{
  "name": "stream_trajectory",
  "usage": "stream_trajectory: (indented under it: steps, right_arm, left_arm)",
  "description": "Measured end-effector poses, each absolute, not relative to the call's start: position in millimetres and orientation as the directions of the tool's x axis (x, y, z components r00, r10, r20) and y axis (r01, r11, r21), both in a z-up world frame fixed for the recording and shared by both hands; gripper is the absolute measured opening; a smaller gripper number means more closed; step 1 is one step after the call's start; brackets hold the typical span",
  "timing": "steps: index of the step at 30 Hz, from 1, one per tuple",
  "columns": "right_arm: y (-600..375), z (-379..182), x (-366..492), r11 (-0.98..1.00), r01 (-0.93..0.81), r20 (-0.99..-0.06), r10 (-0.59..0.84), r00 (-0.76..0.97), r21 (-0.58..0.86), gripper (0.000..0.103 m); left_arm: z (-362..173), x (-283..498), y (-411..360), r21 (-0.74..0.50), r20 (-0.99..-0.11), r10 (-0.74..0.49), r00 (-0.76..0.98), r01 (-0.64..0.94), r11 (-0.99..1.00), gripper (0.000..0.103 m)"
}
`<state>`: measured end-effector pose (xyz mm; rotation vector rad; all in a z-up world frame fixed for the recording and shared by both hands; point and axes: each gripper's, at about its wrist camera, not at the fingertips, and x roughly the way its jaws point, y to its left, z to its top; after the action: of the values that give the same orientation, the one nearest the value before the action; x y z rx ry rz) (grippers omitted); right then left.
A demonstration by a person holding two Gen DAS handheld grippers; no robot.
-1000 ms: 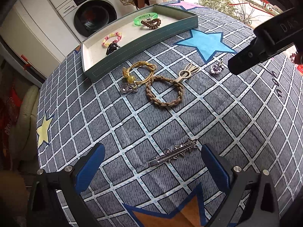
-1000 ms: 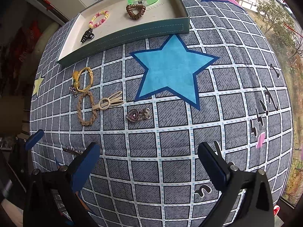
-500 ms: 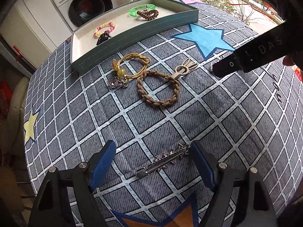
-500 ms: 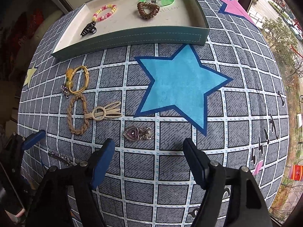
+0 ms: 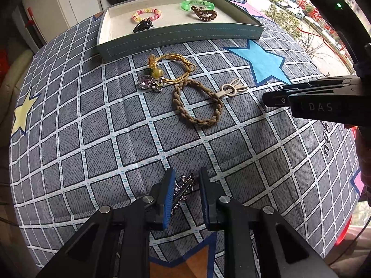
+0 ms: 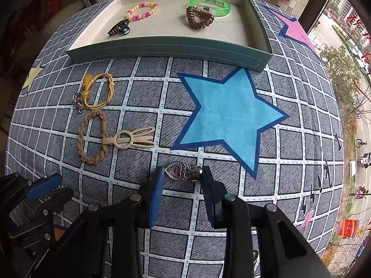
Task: Organize jewelry
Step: 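Grasp the heart pendant with the right tool while the left tool reopens over the silver clip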
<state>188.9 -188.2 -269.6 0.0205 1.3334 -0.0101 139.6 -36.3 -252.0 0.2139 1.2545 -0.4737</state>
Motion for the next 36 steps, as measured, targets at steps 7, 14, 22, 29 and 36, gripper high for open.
stream_trajectory:
  steps: [7, 14, 22, 29, 36]
  right_arm:
    - [-216.0, -262.3, 177.3, 0.986, 0.098, -0.966, 0.105, 0.235, 0.131, 0.011]
    - [-239.8, -257.1, 168.4, 0.965, 0.143, -0.953, 0.182, 0.241, 0.220, 0.009]
    - [-225.1, -249.0, 170.3, 0.983, -0.010, -0.944, 0.179, 0.278, 0.184, 0.061]
    - [-195.1, -267.7, 183.2, 0.982, -0.186, -0.968, 0.061, 0.243, 0.015, 0.034]
    - [-199.2, -259.6, 182.5, 0.987, -0.152, -0.967, 0.090, 0.238, 0.054, 0.017]
  left_arm:
    - [-243.6, 145.1, -7.2, -0.217, -0.935, -0.288, 0.206, 0.310, 0.926, 0.033]
    - [-234.5, 146.9, 0.1, -0.222, -0.931, -0.290, 0.221, 0.287, 0.932, 0.033]
    - [-233.8, 146.8, -0.6, -0.226, -0.930, -0.293, 0.221, 0.286, 0.931, 0.033]
    - [-230.0, 148.0, -3.1, -0.238, -0.926, -0.304, 0.226, 0.276, 0.931, 0.033]
    - [-220.8, 154.7, -4.3, -0.248, -0.919, -0.314, 0.238, 0.269, 0.931, 0.023]
